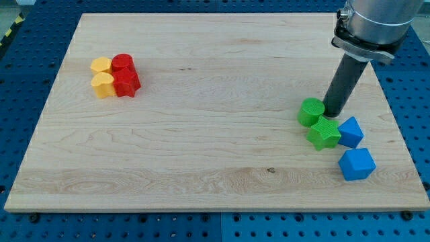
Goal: Nudge the blue triangle a bit up
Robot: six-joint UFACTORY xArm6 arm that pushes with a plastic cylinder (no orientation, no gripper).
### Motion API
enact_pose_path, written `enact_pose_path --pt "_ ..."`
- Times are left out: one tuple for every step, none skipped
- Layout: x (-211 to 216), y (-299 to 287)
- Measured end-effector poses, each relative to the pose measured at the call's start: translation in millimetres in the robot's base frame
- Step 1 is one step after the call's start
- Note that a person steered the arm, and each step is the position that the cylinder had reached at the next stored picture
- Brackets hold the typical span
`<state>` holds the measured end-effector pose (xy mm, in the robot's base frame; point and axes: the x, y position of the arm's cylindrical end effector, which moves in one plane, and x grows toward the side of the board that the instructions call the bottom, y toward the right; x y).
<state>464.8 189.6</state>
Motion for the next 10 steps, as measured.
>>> enact_pose_path --pt "0.0 1.2" --pt "-0.1 1.2" --pt "-0.1 1.2" --pt "-0.5 4.7" --pt "1.8 49.6" --pt "30.9 72.8" --pt "74.9 55.7" --pt "96.7 47.3" --pt "96.7 44.2" --pt "97.5 42.8"
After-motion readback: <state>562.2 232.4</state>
